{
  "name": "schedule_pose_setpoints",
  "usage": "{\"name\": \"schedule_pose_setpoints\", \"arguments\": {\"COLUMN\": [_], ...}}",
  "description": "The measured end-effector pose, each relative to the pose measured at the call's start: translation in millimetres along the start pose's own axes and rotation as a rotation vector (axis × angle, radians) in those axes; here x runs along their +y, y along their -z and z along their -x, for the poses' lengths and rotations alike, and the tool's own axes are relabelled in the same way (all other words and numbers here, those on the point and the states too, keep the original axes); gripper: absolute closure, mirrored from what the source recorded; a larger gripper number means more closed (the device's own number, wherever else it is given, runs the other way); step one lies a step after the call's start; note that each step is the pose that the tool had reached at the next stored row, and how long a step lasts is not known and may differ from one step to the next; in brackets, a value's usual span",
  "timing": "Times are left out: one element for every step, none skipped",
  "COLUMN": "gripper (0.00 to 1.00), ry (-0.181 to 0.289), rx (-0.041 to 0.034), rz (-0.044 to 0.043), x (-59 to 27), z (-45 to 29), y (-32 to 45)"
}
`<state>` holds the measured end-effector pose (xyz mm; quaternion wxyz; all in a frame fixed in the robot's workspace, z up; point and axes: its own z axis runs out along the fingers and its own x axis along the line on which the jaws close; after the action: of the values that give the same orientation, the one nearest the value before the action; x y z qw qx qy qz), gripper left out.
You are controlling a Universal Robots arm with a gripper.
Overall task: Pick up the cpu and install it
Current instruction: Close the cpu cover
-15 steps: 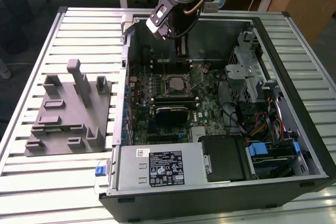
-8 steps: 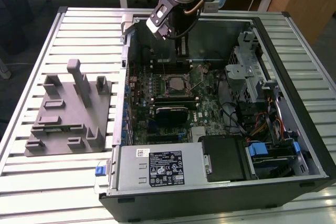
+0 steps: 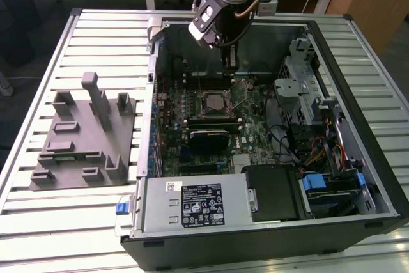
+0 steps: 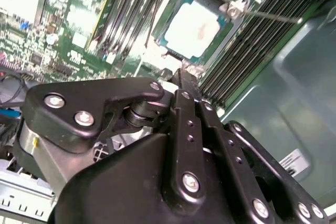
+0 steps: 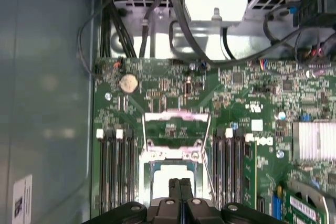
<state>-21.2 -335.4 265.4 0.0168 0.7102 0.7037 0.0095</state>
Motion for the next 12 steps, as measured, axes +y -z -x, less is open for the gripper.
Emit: {"name": "schedule_pose_setpoints", "arguments": {"gripper": [0.89, 0.89, 0.89, 0.89, 0.89, 0.89, 0.89, 0.89, 0.89, 0.89, 0.89, 0.89], "ry": [0.000, 0.000, 0.000, 0.000, 0.000, 0.000, 0.000, 0.000, 0.000, 0.000, 0.000, 0.000], "rx": [0.0001, 0.0001, 0.0000, 0.0001, 0.0001, 0.0001, 0.0000, 0.0000, -0.0001, -0.0001, 0.0000, 0.0002], "rz": [0.0001, 0.0001, 0.0000, 0.0001, 0.0001, 0.0001, 0.0000, 0.0000, 0.0000, 0.0000, 0.0000, 0.0001], "x": [2.7, 5.7, 8.9, 12.1, 15.2, 18.8, 22.3, 25.8, 29.3, 32.7, 36.0, 39.2], "z": [0.0, -0.1, -0.1, -0.1, -0.1, -0.2, -0.2, -0.2, -0.3, -0.3, -0.4, -0.4], "y": [-0.1, -0.2, -0.3, -0.5, -0.6, -0.7, -0.8, -0.9, -1.0, -1.2, -1.4, -1.5]}}
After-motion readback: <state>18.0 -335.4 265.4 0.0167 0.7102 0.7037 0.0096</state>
